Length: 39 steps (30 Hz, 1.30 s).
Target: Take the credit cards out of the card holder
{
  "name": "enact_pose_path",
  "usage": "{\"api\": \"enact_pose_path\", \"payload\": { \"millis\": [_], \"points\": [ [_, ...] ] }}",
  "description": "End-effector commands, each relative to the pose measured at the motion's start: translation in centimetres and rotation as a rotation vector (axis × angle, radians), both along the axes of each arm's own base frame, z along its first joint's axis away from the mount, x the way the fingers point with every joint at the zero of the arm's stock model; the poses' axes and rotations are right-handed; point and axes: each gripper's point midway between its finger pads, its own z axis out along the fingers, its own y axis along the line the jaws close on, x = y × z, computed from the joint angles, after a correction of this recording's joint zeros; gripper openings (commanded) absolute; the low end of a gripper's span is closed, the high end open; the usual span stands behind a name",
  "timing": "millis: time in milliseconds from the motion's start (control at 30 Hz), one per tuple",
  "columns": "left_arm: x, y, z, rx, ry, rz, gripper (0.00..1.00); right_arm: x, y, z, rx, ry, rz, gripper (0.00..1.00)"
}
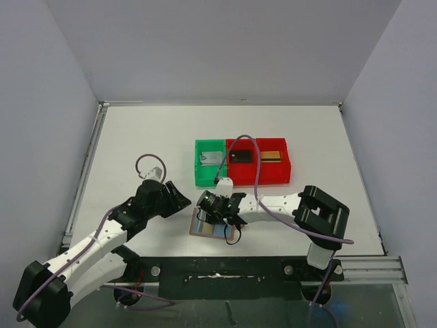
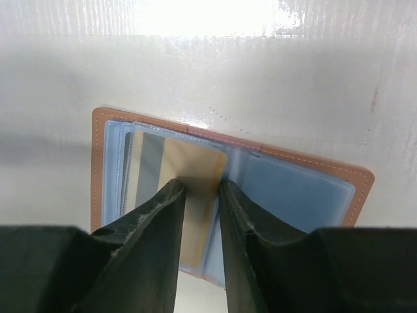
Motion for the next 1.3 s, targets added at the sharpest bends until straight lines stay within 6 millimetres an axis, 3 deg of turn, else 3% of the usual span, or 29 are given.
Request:
{"api": "enact_pose_path", "payload": {
  "millis": [0, 200, 633, 1067, 1267],
  "points": [
    [0.7, -3.1, 2.2, -0.088, -0.093, -0.136, 0.46, -3.1, -5.2, -6.0, -0.166, 0.131, 0.019, 0.26],
    [0.0, -5.6, 0.5, -0.021, -0.06, -0.295, 0.45, -3.3, -5.4, -6.8, -0.118, 0.157, 0.029, 0.18],
    [3.7, -8.6, -0.2, 0.024, -0.099, -0.453, 0.47, -3.4, -5.2, -7.2, -0.031, 0.168, 0.023, 0.15],
    [1.3, -9.3, -4.0, 0.003, 0.041, -0.59, 0.46, -3.4, -5.5, -7.4, 0.02, 0.179, 0.007, 0.16],
    [1.3, -8.9, -4.4, 0.033, 0.055, -0.593, 0.44, -3.3, -5.4, -7.4, 0.029, 0.184, 0.007, 0.16]
  ]
}}
